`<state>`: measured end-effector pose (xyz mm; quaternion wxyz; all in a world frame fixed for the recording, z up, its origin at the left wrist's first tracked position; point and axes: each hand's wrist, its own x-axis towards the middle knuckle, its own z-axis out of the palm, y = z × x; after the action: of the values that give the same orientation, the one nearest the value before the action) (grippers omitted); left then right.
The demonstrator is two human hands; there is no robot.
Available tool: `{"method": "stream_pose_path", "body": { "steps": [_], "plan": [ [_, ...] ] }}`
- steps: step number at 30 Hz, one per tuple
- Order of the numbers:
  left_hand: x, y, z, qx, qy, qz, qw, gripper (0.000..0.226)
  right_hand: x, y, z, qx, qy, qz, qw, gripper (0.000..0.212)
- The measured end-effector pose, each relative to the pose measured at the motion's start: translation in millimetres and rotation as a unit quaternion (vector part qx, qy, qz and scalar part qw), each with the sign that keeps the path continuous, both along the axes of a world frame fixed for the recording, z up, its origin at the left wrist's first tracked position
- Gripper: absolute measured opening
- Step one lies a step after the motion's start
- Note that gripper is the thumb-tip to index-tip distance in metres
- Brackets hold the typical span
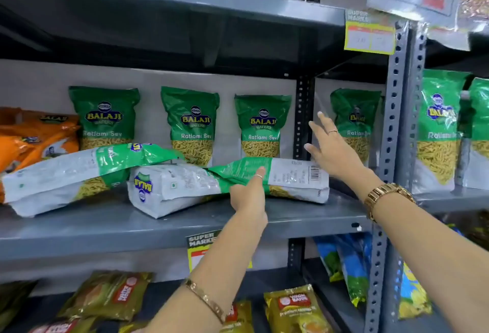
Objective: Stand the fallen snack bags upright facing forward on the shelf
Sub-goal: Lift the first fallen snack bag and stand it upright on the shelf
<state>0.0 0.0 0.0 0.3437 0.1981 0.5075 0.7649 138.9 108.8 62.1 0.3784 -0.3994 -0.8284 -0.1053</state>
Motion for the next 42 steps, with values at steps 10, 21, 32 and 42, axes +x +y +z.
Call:
{"method": "stream_pose_path", "body": {
  "steps": [10,21,32,42],
  "plan": [
    [12,64,-1,-0.001,-0.093,-0.004,0.996,0.062,-18,77,-5,-0.224,-0.027,0.033,0.974,0.054],
    [23,81,-5,0.027,-0.047,0.053,0.997,0.035,-20,75,-14,-0.254,-0.01,0.066,0.965,0.05],
    [-24,79,36,0.027,0.266,-0.027,0.963,0.028,-4,31,-35,-0.281,0.185,0.178,0.925,0.043],
    [-57,78,66,0.032,0.505,-0.092,0.857,0.072,-36,8,-68,-0.229,0.322,0.134,0.909,0.08]
  ]
}}
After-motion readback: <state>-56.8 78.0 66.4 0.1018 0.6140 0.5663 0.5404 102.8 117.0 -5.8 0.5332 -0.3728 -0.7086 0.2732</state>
